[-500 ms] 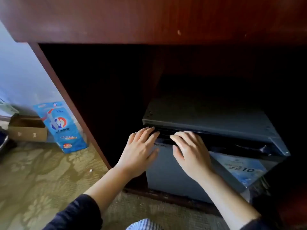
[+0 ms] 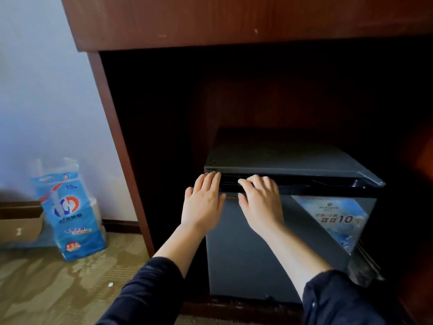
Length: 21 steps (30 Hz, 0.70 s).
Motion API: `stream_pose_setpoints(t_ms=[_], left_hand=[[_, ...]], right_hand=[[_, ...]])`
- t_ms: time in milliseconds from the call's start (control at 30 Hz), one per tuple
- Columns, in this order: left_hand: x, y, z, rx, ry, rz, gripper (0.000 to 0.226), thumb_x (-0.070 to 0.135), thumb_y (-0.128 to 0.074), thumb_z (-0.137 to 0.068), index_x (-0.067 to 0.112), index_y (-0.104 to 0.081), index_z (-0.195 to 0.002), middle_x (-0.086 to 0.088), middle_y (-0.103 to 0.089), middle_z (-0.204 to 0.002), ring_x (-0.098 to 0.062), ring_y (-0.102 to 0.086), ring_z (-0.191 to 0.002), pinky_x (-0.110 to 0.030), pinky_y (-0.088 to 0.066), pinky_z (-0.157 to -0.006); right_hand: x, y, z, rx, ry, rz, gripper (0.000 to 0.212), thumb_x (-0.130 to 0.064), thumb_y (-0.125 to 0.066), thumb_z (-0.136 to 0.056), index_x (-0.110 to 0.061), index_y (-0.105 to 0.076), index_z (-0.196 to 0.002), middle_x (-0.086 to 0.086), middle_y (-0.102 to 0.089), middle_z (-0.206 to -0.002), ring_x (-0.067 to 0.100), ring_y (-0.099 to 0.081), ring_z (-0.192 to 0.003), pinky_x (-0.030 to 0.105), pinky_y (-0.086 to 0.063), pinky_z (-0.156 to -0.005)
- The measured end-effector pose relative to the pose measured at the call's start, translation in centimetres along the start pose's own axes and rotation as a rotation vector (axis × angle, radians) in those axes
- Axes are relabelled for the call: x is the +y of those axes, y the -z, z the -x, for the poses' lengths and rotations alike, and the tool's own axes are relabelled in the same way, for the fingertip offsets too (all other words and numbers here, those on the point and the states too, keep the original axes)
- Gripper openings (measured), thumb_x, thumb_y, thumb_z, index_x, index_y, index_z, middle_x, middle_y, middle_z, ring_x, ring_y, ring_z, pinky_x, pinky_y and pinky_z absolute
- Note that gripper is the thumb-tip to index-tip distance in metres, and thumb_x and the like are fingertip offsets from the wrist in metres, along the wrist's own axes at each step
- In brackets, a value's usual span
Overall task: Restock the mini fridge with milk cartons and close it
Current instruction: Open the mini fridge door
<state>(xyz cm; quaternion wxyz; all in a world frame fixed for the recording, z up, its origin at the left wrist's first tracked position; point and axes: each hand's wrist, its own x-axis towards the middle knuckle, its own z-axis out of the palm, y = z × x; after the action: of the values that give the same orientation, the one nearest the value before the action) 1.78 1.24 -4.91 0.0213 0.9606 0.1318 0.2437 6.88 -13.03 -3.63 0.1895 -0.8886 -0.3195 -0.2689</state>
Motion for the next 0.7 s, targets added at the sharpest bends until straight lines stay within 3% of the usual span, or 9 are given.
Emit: stream_pose_setpoints(t_ms=[333, 700], left_hand=[[0.0, 0.3, -0.8, -0.048, 0.036, 0.088, 0.056, 0.042, -0.029, -0.098, 0.021, -0.014, -0.148, 0.005, -0.017, -0.156, -0.016, -0.008, -0.145, -0.038, -0.027, -0.110], [0.2, 1.2, -1.5, -0.009, 0.015, 0.001, 0.051, 0.043, -0.031, -0.098, 0.019, -0.030, -0.142, 0.004, -0.036, -0.143, -0.019, -0.025, -0.136, -0.035, -0.034, -0.099]], right_hand=[[-0.5, 0.4, -0.3, -0.038, -0.053, 0.001, 0.032, -0.030, -0.046, -0.096, -0.021, -0.055, -0.126, -0.001, -0.056, -0.121, 0.025, -0.046, -0.113, 0.035, -0.030, -0.102], [-0.8, 0.7, -0.4, -0.033, -0.089, -0.022, 0.028, -0.030, -0.047, -0.097, -0.021, -0.060, -0.119, -0.001, -0.058, -0.115, 0.024, -0.047, -0.108, 0.035, -0.031, -0.098]])
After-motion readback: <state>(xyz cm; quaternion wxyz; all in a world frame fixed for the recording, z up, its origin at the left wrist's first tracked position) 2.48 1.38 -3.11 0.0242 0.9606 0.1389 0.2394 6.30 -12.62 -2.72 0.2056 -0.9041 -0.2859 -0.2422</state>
